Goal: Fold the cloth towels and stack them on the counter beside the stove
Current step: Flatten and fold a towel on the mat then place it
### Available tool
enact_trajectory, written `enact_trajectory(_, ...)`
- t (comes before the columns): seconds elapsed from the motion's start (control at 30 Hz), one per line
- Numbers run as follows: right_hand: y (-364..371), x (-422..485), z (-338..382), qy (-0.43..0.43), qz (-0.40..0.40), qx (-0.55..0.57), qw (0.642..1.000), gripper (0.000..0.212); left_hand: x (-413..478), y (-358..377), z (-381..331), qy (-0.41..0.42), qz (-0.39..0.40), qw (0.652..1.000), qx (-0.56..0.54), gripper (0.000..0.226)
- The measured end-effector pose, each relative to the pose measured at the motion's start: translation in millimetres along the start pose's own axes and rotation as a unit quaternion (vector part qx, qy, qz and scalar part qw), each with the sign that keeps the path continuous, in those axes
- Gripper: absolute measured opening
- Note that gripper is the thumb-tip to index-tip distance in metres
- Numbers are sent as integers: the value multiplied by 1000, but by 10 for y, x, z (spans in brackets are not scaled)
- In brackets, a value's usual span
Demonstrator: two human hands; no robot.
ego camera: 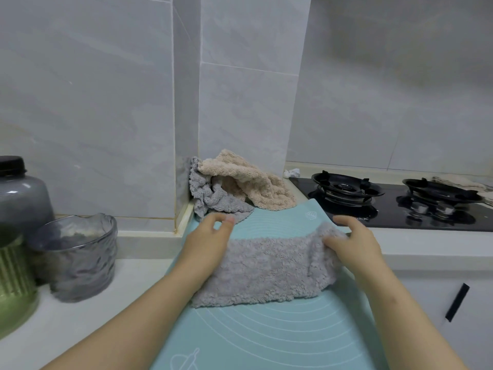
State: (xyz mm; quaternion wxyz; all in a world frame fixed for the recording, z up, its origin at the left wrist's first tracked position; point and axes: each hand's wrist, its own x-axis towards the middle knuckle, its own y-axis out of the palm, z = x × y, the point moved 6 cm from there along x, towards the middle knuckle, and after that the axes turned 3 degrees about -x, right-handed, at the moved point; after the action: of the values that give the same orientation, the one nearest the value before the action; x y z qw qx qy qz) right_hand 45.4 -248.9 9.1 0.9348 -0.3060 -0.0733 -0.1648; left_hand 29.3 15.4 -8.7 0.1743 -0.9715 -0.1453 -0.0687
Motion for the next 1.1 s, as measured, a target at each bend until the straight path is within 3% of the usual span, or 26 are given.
enact_trajectory(0.07, 75, -1, 218, -8, 28, 77, 997, 47, 8, 26, 110, -107, 42, 984, -136, 30)
enact_trajectory(0.13, 196, -60, 486, -9, 89, 164, 982, 45, -25, 56, 131, -163, 86, 957, -223, 36)
enact_trajectory(0.23, 440, -212, 818, -51, 202, 206, 956, 42, -26, 45, 148, -193, 113, 928, -298, 40)
enact_trajectory(0.3, 623, -342, 894, -74, 280, 228, 930, 32, -7, 49, 204, -218, 131, 908, -334, 55)
enact_trajectory(0.37, 697, -391, 844, -69, 287, 258, 920, 24, 12, 51, 244, -230, 145, 894, -357, 65)
enact_trajectory(0.4, 682, -357, 799, -66, 259, 260, 928, 23, 34, 36, 232, -219, 143, 896, -358, 58)
enact_trajectory(0.47, 613, -278, 683, -55, 199, 264, 942, 19, 48, 12, 231, -186, 127, 923, -312, 41)
enact_trajectory(0.6, 547, -213, 532, -27, 152, 269, 951, 11, 32, 29, 212, -132, 114, 968, -183, 30)
enact_trajectory(0.8, 633, -231, 501, -41, 168, 180, 968, 9, 43, -195, 100, -96, 80, 982, -143, 30)
enact_trajectory(1.0, 750, -304, 529, -88, 193, 55, 976, 6, 54, -290, 141, -67, 110, 987, 100, 29)
enact_trajectory(1.1, 736, -331, 597, -161, 123, -87, 975, 11, 39, -323, 42, 0, 74, 961, 266, 29)
